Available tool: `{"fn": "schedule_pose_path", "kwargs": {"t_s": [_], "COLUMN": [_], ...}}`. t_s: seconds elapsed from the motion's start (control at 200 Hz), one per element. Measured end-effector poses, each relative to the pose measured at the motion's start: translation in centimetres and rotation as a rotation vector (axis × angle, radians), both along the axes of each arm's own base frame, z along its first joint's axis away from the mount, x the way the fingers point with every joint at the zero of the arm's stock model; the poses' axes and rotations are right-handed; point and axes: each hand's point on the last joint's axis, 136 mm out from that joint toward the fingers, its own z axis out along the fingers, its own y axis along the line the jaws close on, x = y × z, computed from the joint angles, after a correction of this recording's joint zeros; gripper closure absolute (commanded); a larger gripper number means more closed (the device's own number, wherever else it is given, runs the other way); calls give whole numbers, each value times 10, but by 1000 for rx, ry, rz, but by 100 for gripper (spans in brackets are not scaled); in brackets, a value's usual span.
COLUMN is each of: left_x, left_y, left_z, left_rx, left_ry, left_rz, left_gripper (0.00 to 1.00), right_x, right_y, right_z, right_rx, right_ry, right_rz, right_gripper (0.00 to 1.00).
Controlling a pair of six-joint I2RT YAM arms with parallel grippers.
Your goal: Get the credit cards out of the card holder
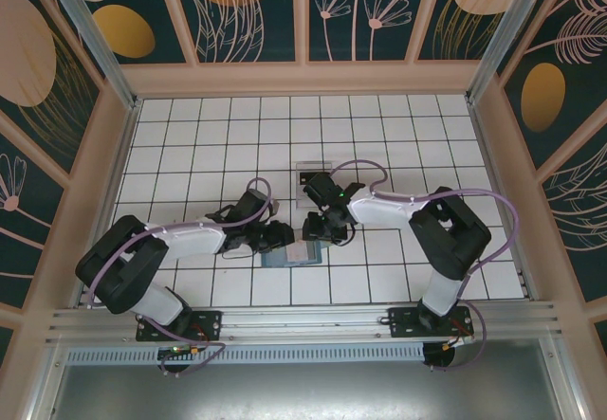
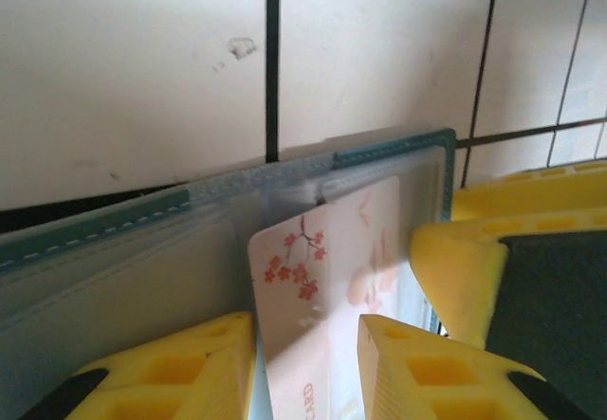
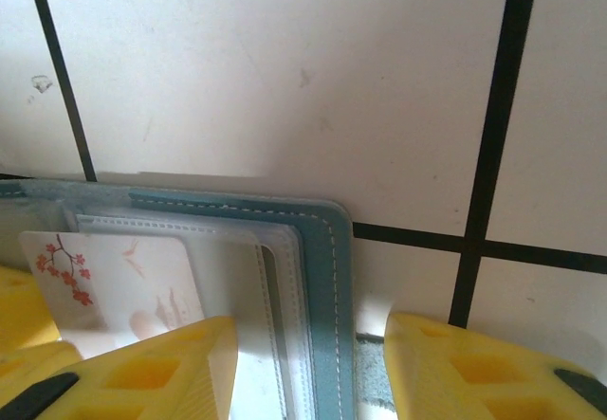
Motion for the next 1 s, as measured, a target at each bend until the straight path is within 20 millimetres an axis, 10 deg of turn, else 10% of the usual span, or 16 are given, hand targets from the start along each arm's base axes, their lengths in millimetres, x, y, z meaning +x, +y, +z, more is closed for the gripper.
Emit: {"fn": "schedule_pose_path", "kwargs": {"t_s": [1.001], "left_x": [0], "left_y": [2], "left_z": [22], "left_rx": [-127], "left_ry": [-80], "left_rz": [9], "left_gripper": [93], "right_x": [1], "right_y": [4], "right_z": [0], "right_rx": [-7], "right_ry": [3], "right_rz": [6], "right_gripper": [60]}}
